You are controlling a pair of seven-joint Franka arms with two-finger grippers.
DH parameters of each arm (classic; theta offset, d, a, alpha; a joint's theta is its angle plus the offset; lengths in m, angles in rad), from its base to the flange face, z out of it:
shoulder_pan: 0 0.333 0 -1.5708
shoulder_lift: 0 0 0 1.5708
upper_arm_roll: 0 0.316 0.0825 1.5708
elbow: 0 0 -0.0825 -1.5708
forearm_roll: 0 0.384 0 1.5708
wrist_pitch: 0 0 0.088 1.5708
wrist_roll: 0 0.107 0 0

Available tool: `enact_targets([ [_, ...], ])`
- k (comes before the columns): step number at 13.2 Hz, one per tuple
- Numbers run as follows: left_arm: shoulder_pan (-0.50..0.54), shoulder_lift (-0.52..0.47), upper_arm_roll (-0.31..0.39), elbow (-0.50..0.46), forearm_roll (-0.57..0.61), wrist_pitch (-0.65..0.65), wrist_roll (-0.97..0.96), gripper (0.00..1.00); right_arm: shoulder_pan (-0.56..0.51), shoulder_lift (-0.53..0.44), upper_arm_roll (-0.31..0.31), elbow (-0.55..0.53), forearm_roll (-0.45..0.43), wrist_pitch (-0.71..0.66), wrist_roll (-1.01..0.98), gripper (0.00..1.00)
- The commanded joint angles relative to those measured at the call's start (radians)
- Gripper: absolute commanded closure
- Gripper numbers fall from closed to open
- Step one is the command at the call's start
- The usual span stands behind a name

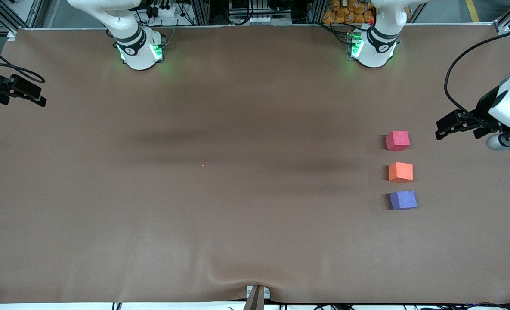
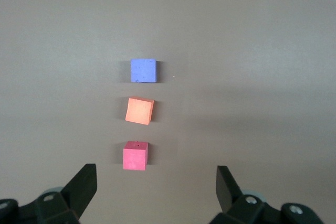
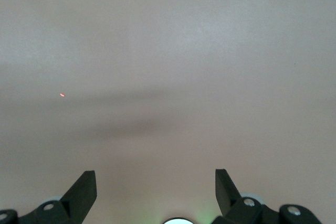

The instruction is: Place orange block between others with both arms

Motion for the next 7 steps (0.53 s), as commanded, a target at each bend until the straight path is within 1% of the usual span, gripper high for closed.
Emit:
enact_targets([
  [1,-0.091,-0.093,0.094,-0.092,-0.013,-0.018,0.025,0.0,0.008,-0.002,-0.007,-0.002,0.012,0.005,0.0,0.0],
  [2,-0.114,-0.114,0.126,-0.124,-0.011,-0.019,0.025,0.0,0.008,-0.002,-0.007,-0.002,0.012,0.006,0.0,0.0],
  [3,-0.119,-0.128,0.133,-0.136,-0.013,-0.021,0.025,0.0,0.008,-0.002,-0.007,-0.002,0.012,0.006,0.0,0.0],
  [7,-0.15,-0.124,0.155,-0.092,-0.005,-0.041,0.022,0.0,0.007,-0.002,-0.007,-0.002,0.01,0.006,-0.001,0.0],
])
